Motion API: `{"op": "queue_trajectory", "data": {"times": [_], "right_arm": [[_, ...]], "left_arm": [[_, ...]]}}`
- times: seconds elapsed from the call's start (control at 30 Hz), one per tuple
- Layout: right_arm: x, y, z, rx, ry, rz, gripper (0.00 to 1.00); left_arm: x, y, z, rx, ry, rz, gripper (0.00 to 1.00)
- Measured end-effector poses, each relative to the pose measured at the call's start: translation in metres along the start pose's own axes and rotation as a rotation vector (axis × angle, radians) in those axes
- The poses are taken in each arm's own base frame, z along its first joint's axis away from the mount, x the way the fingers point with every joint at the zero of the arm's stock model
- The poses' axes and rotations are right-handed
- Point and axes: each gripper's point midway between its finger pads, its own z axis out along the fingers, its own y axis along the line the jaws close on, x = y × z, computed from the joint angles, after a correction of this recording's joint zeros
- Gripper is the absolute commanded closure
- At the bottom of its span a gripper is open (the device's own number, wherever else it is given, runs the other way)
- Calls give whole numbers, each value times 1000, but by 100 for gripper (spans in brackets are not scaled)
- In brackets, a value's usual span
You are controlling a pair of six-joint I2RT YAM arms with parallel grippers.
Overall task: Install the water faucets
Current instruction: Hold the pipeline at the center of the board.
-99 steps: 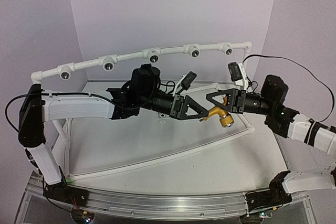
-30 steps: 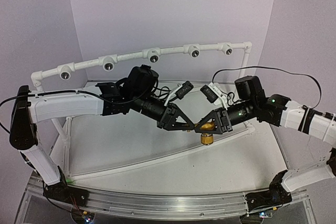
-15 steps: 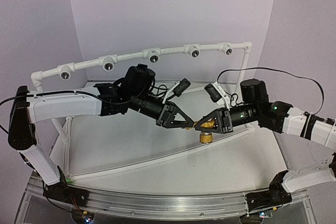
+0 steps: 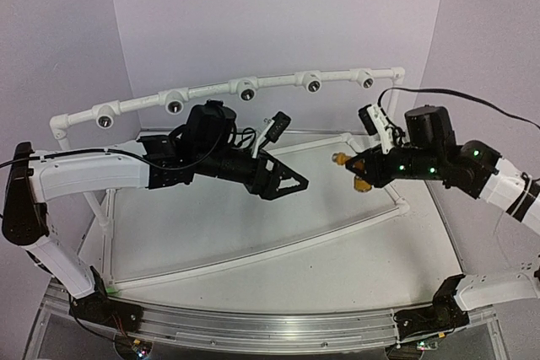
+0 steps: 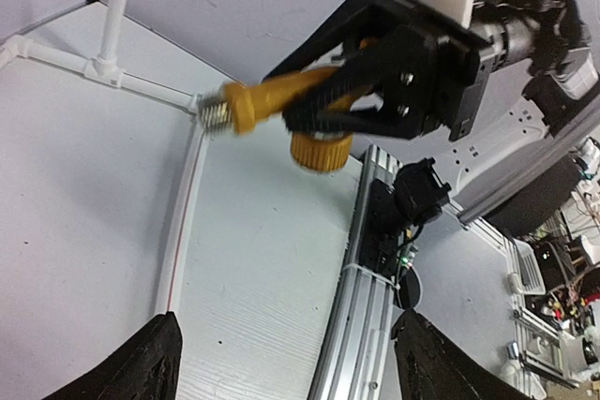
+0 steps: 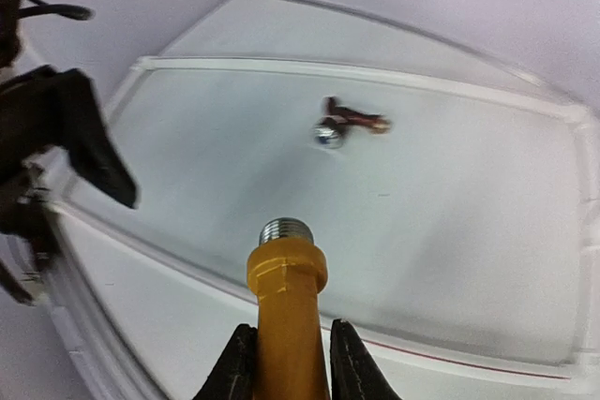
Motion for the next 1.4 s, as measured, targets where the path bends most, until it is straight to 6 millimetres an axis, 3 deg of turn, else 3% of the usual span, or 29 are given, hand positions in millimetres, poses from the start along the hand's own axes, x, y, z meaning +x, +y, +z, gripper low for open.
{"op": "queue_trajectory", "data": {"times": [0.1, 0.17, 0.3, 0.4, 0.57, 0.83, 1.03, 1.17, 1.3, 1.4], "right_arm": [[-42, -39, -21, 268, -42, -153, 100], [-62, -61, -36, 425, -45, -269, 100], [-88, -93, -66, 682, 18, -491, 100], [-104, -100, -84, 764, 53, -632, 100], [-103, -115, -100, 841, 136, -799, 100], [-109, -127, -97, 870, 173, -863, 100], [-110, -127, -93, 871, 156, -862, 100], [-112, -127, -92, 873, 153, -872, 100], [-108, -131, -83, 881, 188, -915, 100], [-92, -137, -69, 882, 249, -988, 100]], "left_arm": [[-2, 10, 4, -44, -18, 8, 23], [3, 22, 17, -65, -5, 4, 23], [29, 55, 62, -128, 65, 1, 22], [55, 77, 108, -168, 140, 30, 20], [84, 92, 161, -188, 212, 97, 16], [96, 100, 223, -208, 249, 269, 15], [124, 123, 246, -267, 312, 382, 27], [139, 135, 259, -276, 332, 425, 42], [131, 134, 264, -272, 313, 454, 58], [132, 134, 264, -269, 315, 466, 68]]}}
